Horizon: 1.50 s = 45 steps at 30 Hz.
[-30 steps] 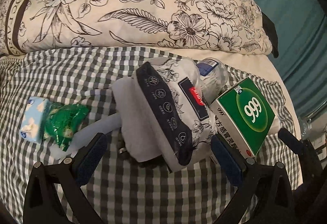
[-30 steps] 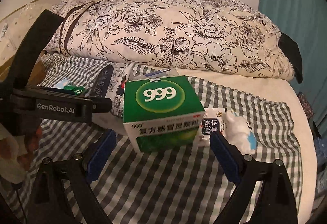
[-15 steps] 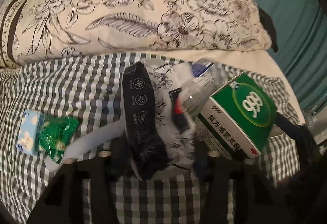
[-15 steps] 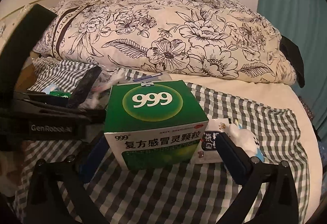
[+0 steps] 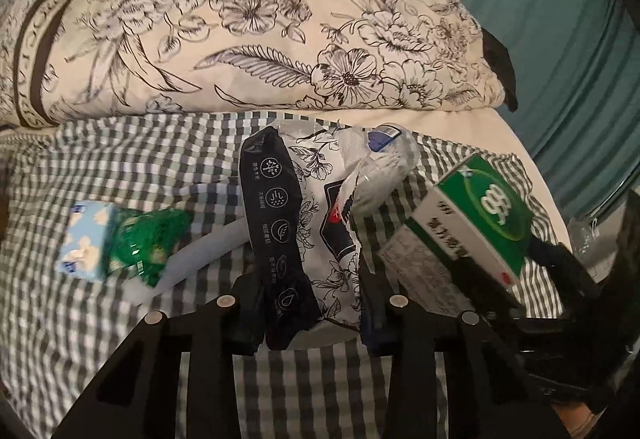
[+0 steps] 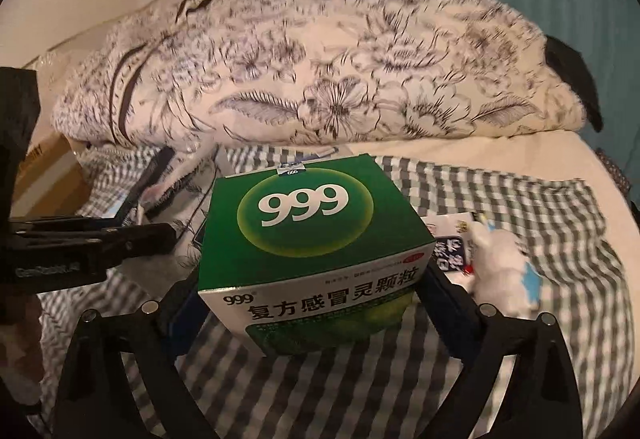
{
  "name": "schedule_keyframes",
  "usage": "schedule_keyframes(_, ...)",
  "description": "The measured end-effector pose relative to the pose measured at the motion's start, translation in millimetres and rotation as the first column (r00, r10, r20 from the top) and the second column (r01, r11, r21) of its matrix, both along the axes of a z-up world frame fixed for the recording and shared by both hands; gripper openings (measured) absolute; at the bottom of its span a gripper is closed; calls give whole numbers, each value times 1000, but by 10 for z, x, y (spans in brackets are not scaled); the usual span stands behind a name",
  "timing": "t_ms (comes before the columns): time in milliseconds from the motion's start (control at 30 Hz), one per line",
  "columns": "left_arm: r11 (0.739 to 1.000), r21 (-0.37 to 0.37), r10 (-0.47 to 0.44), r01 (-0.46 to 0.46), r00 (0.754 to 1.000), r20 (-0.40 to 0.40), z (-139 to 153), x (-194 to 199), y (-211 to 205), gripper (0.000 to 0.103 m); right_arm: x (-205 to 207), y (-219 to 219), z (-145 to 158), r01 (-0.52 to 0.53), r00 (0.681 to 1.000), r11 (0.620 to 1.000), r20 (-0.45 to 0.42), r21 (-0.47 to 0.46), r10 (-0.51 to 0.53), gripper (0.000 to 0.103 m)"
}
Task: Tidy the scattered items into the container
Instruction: 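Grasp the black-and-white packet with the left tool while the right tool grasps the green medicine box, then carry the packet and green medicine box toward the cardboard box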
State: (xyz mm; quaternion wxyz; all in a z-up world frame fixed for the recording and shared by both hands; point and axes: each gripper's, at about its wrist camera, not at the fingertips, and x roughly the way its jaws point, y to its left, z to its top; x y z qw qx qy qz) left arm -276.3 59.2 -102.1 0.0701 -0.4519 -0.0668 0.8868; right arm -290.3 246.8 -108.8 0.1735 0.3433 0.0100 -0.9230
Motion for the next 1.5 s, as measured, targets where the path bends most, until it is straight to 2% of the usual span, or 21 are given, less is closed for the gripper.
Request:
schedule_keyframes(133, 1000, -27, -9, 8, 1000, -26, 189, 225, -1, 36, 298, 58, 193, 15, 1000, 999, -7, -36, -15, 95)
schedule_keyframes(500, 998, -59, -33, 26, 992, -120, 841, 1151, -122, 36, 1275, 90, 660, 53, 999, 995, 1, -79, -53, 96)
schedule_keyframes(867, 995, -98, -18, 1, 985, -172, 1072, 1886, -393, 36, 2153, -260, 1052, 36, 999, 997, -32, -73, -38, 96)
schedule_keyframes(1167, 994, -104, 22, -45, 978, -207, 1215, 2212, -815, 36, 2497, -616, 1279, 4, 999, 997, -46, -74, -8, 96)
schedule_keyframes(1500, 991, -82, 83, -104, 970, -226, 1372, 2268, -1564, 36, 2506, -1331, 1474, -78, 995, 996, -65, -52, 75, 96)
